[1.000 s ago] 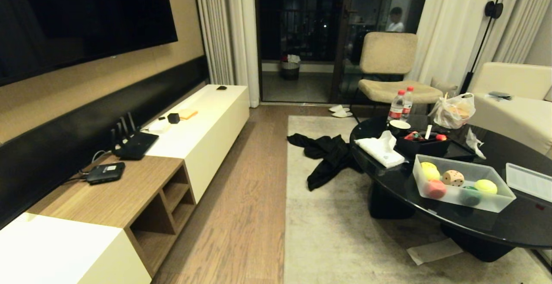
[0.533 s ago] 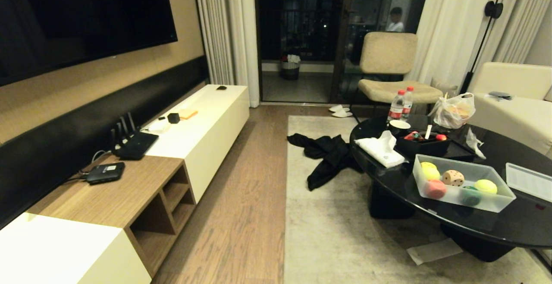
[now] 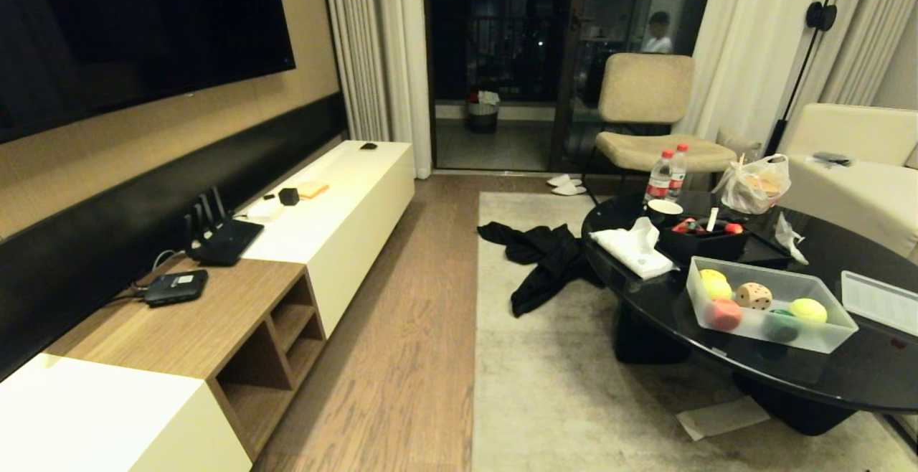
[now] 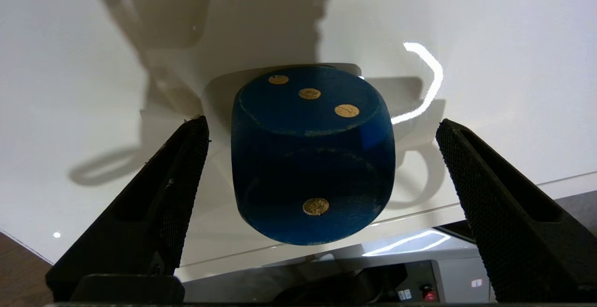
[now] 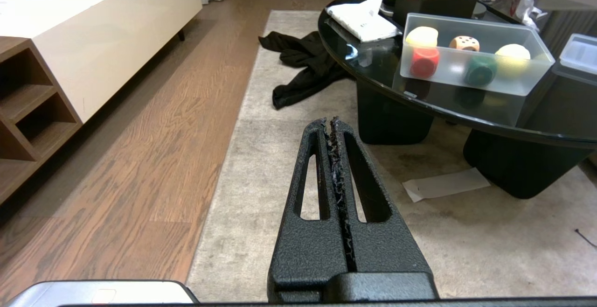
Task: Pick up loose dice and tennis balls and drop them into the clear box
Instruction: Put the toys in the box
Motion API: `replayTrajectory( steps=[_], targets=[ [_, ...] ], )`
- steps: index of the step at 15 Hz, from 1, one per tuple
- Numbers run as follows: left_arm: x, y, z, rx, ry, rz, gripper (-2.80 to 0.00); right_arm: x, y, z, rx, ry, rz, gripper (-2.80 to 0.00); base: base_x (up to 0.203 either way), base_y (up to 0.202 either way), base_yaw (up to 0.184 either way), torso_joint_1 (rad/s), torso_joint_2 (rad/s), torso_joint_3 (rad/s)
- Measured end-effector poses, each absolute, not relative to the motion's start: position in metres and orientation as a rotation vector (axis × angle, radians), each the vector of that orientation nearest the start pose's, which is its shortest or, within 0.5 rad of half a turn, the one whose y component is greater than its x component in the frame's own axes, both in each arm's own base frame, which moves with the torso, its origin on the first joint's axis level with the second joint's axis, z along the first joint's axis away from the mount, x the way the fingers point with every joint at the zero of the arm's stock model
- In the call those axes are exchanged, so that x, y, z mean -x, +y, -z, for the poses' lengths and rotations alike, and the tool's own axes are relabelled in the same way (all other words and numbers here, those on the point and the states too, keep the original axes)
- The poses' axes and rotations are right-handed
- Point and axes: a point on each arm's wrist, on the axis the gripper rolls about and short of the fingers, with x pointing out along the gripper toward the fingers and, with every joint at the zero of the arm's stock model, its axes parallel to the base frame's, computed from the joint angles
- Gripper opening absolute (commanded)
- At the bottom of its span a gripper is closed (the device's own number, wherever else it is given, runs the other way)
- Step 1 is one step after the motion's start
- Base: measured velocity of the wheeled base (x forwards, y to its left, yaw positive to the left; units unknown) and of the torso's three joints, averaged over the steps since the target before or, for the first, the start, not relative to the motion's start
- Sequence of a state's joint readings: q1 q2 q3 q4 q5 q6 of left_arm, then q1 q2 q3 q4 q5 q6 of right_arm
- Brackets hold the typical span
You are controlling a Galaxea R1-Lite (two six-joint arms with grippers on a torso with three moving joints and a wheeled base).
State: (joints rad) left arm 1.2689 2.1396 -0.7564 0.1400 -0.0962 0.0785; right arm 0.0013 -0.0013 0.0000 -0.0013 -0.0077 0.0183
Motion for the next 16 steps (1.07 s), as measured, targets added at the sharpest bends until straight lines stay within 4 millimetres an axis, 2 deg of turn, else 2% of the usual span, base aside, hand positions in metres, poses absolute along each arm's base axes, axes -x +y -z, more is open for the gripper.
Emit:
replayTrajectory(
  steps=[11, 14, 16],
  targets=[
    [-0.094, 0.267, -0.003, 0.89, 1.227, -0.865, -2.8, 0.023, 0.0, -0.076, -0.018, -0.003, 0.006, -2.8, 0.0, 0.0, 0.0, 0.0, 0.0, 0.0],
    [-0.112, 0.258, -0.028, 0.815, 1.162, -0.821, -2.8, 0.023, 0.0, -0.076, -0.018, -0.003, 0.006, -2.8, 0.0, 0.0, 0.0, 0.0, 0.0, 0.0],
    [-0.139, 0.244, -0.057, 0.729, 1.084, -0.774, -2.8, 0.023, 0.0, -0.076, -0.018, -0.003, 0.006, -2.8, 0.0, 0.0, 0.0, 0.0, 0.0, 0.0]
  ],
)
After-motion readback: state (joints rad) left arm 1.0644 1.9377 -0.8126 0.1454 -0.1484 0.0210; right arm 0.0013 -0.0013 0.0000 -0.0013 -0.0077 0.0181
